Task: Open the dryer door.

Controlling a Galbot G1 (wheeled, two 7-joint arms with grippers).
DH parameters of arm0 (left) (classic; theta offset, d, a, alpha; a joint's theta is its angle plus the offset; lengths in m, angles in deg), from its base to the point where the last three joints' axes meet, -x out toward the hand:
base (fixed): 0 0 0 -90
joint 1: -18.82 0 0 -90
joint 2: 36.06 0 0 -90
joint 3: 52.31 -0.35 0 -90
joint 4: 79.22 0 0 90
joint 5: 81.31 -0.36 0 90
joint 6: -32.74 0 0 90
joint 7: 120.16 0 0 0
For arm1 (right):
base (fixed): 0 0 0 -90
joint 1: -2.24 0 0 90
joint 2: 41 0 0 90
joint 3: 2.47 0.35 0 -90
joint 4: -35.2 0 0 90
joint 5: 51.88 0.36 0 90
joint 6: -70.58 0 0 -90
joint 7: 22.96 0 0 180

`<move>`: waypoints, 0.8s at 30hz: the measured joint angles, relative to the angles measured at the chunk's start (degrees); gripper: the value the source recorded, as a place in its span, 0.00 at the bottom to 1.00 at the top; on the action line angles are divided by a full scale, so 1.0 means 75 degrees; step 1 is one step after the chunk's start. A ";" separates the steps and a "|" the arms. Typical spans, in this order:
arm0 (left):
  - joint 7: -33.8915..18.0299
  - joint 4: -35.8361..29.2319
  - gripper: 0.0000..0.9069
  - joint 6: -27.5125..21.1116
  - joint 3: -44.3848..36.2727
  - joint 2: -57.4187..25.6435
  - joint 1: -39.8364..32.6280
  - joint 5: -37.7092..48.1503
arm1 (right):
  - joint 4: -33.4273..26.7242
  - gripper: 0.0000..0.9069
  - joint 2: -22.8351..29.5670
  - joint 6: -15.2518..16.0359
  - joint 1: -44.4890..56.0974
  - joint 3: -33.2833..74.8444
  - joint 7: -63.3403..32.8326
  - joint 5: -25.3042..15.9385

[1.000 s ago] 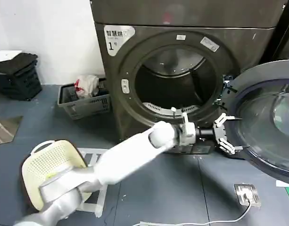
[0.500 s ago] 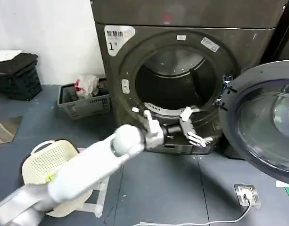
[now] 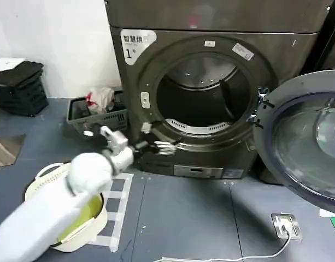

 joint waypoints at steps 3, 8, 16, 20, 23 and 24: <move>-0.0556 -0.0156 1.00 -0.0619 0.0582 -0.0339 0.0381 0.0620 | -0.0061 1.00 -0.0048 -0.0013 -0.0006 -0.0003 0.0016 0.0003; -0.1595 -0.0174 1.00 -0.1244 0.1392 -0.0782 0.0668 0.1842 | -0.0167 1.00 -0.0094 0.0003 -0.0020 -0.0015 0.0035 -0.0026; -0.3621 -0.0001 1.00 -0.1242 0.1838 -0.1238 0.0773 0.3733 | -0.0293 1.00 -0.0182 0.0003 -0.0007 0.0051 0.0071 -0.0029; -0.4596 0.0221 1.00 -0.1242 0.1898 -0.1484 0.0748 0.4757 | -0.0277 1.00 -0.0194 0.0000 -0.0003 0.0062 0.0075 -0.0025; -0.5422 0.0469 1.00 -0.1237 0.1936 -0.1641 0.0689 0.5912 | -0.0254 1.00 -0.0192 -0.0008 -0.0010 0.0061 0.0076 -0.0025; -0.5644 0.0553 1.00 -0.1237 0.1924 -0.1696 0.0697 0.6319 | -0.0247 1.00 -0.0189 -0.0009 -0.0013 0.0057 0.0077 -0.0025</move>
